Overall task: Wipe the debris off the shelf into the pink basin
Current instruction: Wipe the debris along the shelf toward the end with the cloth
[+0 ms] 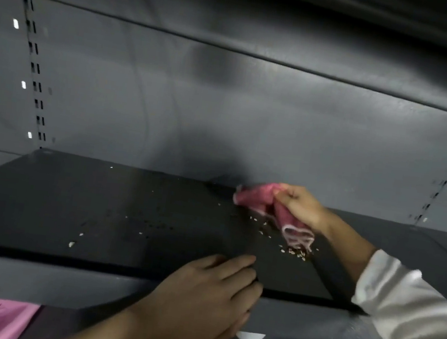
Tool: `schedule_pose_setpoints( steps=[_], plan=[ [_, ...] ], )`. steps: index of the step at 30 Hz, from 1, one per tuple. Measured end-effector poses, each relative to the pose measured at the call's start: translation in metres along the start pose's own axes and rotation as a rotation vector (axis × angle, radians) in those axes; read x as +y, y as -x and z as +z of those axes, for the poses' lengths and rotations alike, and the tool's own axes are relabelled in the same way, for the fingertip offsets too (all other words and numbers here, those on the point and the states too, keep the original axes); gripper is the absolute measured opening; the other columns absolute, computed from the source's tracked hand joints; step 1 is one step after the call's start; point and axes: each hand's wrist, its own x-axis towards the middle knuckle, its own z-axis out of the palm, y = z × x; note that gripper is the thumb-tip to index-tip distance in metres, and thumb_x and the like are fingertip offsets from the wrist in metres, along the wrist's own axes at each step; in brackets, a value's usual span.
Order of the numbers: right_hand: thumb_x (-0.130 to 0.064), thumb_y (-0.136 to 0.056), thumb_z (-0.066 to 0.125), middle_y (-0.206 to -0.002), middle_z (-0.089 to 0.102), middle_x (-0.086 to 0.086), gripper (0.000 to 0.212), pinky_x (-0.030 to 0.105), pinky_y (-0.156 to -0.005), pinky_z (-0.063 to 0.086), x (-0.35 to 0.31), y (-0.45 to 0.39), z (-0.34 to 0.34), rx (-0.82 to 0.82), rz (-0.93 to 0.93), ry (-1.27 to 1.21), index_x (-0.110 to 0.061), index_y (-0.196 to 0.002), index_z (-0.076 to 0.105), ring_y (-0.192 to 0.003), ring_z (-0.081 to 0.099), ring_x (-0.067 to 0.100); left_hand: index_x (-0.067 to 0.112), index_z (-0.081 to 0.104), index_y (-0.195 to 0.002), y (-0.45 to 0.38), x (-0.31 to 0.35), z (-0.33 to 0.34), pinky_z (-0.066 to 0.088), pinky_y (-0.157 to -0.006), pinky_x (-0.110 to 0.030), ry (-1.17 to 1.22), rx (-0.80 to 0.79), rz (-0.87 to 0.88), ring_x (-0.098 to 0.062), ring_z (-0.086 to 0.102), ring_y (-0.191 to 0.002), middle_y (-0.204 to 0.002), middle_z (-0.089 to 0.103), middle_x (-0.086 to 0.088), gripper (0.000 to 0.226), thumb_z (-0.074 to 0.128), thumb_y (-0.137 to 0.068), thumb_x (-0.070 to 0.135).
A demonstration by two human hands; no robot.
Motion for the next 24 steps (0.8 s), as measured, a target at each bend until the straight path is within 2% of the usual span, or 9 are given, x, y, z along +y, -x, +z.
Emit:
schedule_pose_setpoints(
  steps=[2, 5, 8, 9, 11, 13, 18, 22, 24],
  plan=[
    [-0.014, -0.096, 0.040, -0.085, 0.065, 0.007, 0.029, 0.003, -0.053, 0.045, 0.003, 0.008, -0.025, 0.119, 0.042, -0.035, -0.001, -0.114, 0.060, -0.058, 0.058, 0.002, 0.026, 0.072, -0.099, 0.002, -0.001, 0.000, 0.053, -0.081, -0.018, -0.011, 0.010, 0.008, -0.007, 0.064, -0.110, -0.101, 0.073, 0.011, 0.039, 0.040, -0.081, 0.040],
    [-0.018, -0.097, 0.038, -0.071, 0.065, 0.022, 0.030, 0.024, -0.053, 0.046, 0.026, 0.040, -0.063, 0.190, 0.137, 0.022, -0.006, -0.115, 0.059, -0.059, 0.058, 0.022, 0.026, 0.072, -0.097, 0.011, -0.006, -0.004, 0.052, -0.081, -0.020, -0.028, 0.021, 0.007, -0.007, 0.065, -0.108, -0.100, 0.073, 0.011, 0.039, 0.040, -0.079, 0.040],
    [-0.023, -0.099, 0.033, -0.051, 0.063, 0.013, 0.034, 0.028, -0.048, 0.051, 0.046, 0.080, -0.071, 0.193, 0.264, 0.035, -0.012, -0.109, 0.063, -0.047, 0.059, 0.022, 0.023, 0.073, -0.099, 0.023, -0.015, -0.006, 0.054, -0.081, -0.022, -0.061, 0.036, 0.005, -0.010, 0.066, -0.107, -0.101, 0.074, 0.008, 0.041, 0.041, -0.080, 0.040],
    [-0.024, -0.099, 0.033, -0.065, 0.069, 0.018, 0.034, 0.033, -0.061, 0.054, 0.050, 0.088, -0.066, 0.189, 0.303, 0.110, -0.013, -0.106, 0.065, -0.060, 0.064, 0.025, 0.022, 0.073, -0.099, 0.027, -0.017, -0.007, 0.055, -0.081, -0.023, -0.077, 0.037, 0.004, -0.011, 0.066, -0.107, -0.101, 0.074, 0.007, 0.042, 0.041, -0.080, 0.040],
    [-0.022, -0.098, 0.034, -0.107, 0.065, 0.031, 0.033, 0.036, -0.084, 0.047, 0.052, 0.096, -0.048, 0.227, 0.370, 0.316, -0.011, -0.111, 0.062, -0.095, 0.063, 0.035, 0.021, 0.073, -0.099, 0.030, -0.018, -0.005, 0.056, -0.080, -0.024, -0.090, 0.044, 0.013, -0.012, 0.066, -0.107, -0.100, 0.074, 0.006, 0.042, 0.041, -0.079, 0.040],
    [-0.024, -0.097, 0.033, -0.126, 0.057, 0.026, 0.036, 0.033, -0.091, 0.041, 0.031, 0.094, -0.020, 0.273, 0.386, 0.362, -0.013, -0.124, 0.054, -0.113, 0.056, 0.036, 0.021, 0.074, -0.097, 0.028, -0.016, -0.004, 0.056, -0.079, -0.023, -0.094, 0.059, 0.014, -0.011, 0.067, -0.106, -0.099, 0.074, 0.006, 0.043, 0.041, -0.078, 0.040],
    [-0.015, -0.096, 0.035, -0.129, 0.056, 0.023, 0.034, 0.028, -0.085, 0.037, -0.029, 0.070, 0.053, 0.226, 0.248, 0.316, -0.003, -0.119, 0.057, -0.115, 0.055, 0.034, 0.020, 0.075, -0.097, 0.026, -0.015, 0.001, 0.055, -0.079, -0.022, -0.096, 0.092, 0.027, -0.010, 0.067, -0.105, -0.099, 0.075, 0.007, 0.045, 0.041, -0.078, 0.041],
    [-0.009, -0.096, 0.032, -0.141, 0.047, 0.011, 0.038, 0.015, -0.094, 0.025, -0.068, 0.048, 0.097, 0.130, -0.008, 0.188, -0.012, -0.130, 0.050, -0.128, 0.044, 0.027, 0.019, 0.074, -0.100, 0.027, -0.015, 0.002, 0.056, -0.079, -0.025, -0.104, 0.079, 0.025, -0.012, 0.069, -0.102, -0.101, 0.075, 0.003, 0.045, 0.041, -0.078, 0.040],
    [-0.011, -0.096, 0.032, -0.134, 0.053, 0.017, 0.036, 0.023, -0.097, 0.031, -0.077, 0.039, 0.104, 0.068, 0.012, 0.128, -0.009, -0.127, 0.051, -0.123, 0.048, 0.030, 0.019, 0.073, -0.102, 0.029, -0.016, 0.001, 0.055, -0.081, -0.025, -0.124, 0.073, 0.009, -0.013, 0.068, -0.103, -0.104, 0.074, 0.002, 0.044, 0.042, -0.079, 0.040]
  ],
)
